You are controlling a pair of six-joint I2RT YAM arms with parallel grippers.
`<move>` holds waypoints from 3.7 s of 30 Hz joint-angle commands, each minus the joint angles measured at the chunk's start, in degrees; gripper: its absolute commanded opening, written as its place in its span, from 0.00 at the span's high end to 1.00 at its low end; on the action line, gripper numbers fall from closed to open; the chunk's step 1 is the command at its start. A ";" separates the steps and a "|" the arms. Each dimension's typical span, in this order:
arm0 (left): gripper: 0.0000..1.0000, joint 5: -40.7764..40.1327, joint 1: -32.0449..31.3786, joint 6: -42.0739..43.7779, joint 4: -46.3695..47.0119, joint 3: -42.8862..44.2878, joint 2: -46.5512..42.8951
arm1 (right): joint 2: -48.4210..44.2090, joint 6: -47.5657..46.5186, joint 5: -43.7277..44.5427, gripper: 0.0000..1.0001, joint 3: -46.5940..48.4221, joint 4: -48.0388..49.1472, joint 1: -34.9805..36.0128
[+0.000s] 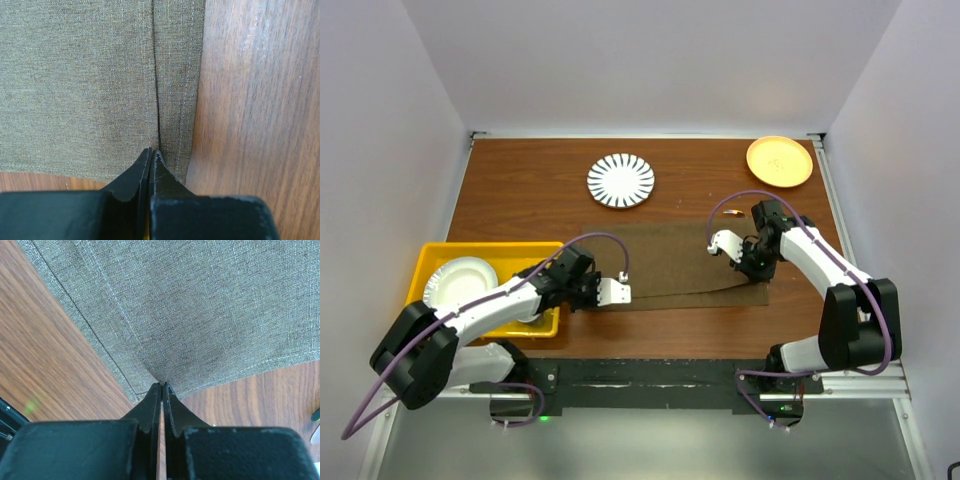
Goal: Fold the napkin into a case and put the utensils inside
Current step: Fold and flatten the napkin at the center of the board.
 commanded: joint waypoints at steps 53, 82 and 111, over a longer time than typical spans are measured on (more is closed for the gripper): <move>1.00 2.09 -1.27 2.56 -5.48 0.90 -3.91 | 0.74 0.28 -1.60 1.00 -3.78 -1.78 0.78; 1.00 5.43 -1.18 3.97 -10.93 1.51 -5.41 | 1.00 -1.30 -0.02 1.00 -2.56 -3.71 0.78; 1.00 5.78 -1.18 2.73 -10.67 4.15 -3.47 | 0.75 -2.18 1.56 1.00 0.09 -6.27 0.69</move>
